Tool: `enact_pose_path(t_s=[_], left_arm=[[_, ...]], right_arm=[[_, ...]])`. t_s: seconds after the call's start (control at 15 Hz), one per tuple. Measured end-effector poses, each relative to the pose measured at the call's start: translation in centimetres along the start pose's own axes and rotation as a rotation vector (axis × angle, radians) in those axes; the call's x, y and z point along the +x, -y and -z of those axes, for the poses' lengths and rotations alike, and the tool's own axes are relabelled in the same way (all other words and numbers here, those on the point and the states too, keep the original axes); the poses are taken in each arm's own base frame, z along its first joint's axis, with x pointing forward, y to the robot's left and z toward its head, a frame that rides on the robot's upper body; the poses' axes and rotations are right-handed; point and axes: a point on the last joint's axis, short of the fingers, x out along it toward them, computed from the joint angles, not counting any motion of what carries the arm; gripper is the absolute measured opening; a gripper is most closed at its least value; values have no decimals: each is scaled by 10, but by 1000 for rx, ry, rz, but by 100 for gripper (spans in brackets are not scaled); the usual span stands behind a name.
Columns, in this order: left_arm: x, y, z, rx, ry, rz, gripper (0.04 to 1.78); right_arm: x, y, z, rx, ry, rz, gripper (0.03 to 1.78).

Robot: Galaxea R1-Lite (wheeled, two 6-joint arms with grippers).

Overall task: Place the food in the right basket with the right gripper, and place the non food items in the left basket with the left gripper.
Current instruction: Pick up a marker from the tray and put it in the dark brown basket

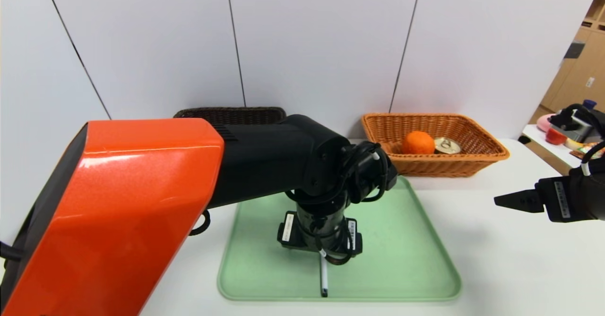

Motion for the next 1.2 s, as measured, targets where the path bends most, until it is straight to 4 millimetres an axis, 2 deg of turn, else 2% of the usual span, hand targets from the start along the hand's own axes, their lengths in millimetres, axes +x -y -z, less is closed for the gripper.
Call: enact_pose_path(t_s=[0.07,0.27,0.47,0.53,0.6,1.0,1.2], left_arm=[[1,0,0,1,-3,1,169],[1,0,0,5,-28,24,122],[3,0,0,5,-33,25,87],[3,0,0,4,-33,25,69],[4,0,0,5,-35,27,9],[3,1,-1,4,-26,39,6],[-17,3,-7,12,2,175,6]], right_arm=[[0,0,0,0,0,-1,171],[0,0,-1,-2,3,-2,171],[-1,-2,-1,-7,5,-7,171],[-1,-2,-1,-9,5,-9,171],[-1,-2,-1,-10,5,-10,171],[-2,-5,-1,-21,9,-20,171],[-1,-6,0,-21,2,-21,171]])
